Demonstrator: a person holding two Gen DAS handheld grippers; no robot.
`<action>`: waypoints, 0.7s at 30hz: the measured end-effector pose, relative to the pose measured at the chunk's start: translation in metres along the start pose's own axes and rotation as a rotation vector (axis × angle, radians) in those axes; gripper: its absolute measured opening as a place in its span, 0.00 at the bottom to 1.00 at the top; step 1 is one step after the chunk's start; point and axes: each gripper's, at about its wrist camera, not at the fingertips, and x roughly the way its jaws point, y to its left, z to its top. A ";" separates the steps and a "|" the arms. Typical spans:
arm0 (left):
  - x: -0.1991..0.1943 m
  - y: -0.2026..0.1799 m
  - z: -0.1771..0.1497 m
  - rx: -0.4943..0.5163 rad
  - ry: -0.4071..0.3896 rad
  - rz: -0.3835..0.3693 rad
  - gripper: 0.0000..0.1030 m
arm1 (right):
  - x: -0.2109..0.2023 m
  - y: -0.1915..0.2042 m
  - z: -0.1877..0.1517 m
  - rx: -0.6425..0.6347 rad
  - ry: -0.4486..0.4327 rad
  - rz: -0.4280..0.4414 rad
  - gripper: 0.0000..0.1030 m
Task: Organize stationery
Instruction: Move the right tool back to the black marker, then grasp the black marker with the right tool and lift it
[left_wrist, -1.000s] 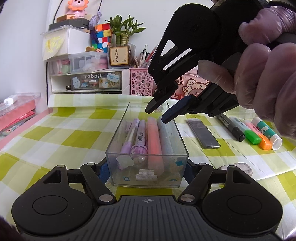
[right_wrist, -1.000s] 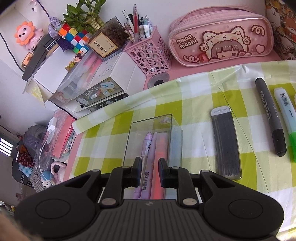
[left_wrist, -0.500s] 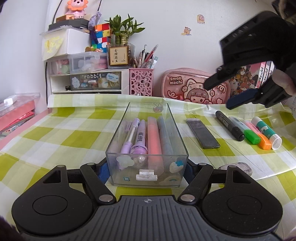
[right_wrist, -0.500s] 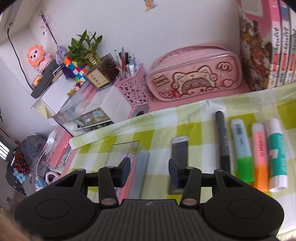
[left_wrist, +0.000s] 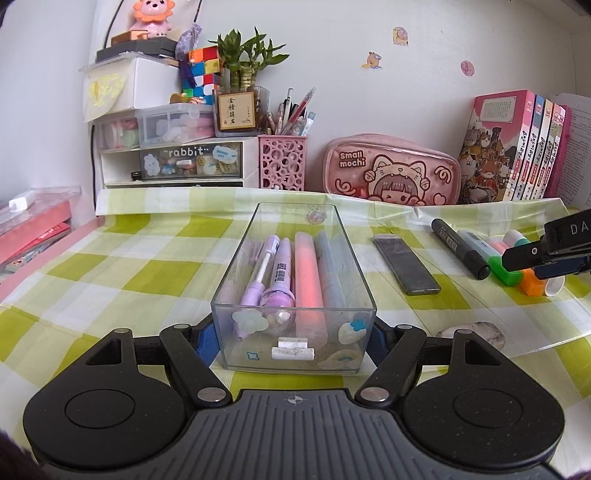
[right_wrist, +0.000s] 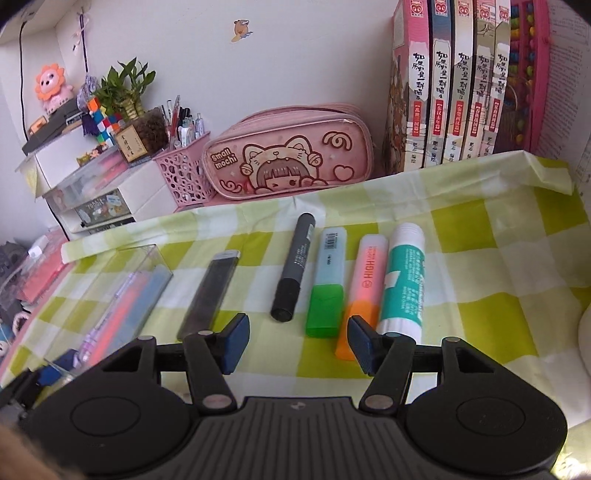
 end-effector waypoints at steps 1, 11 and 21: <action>0.000 0.000 0.000 -0.001 -0.001 0.000 0.71 | 0.001 -0.001 0.000 -0.013 -0.004 -0.002 0.59; 0.000 0.000 0.000 0.000 0.002 0.003 0.71 | 0.028 0.021 0.027 -0.085 0.004 0.067 0.29; 0.000 0.000 0.000 0.001 0.002 0.003 0.71 | 0.055 0.036 0.030 -0.148 0.057 -0.002 0.20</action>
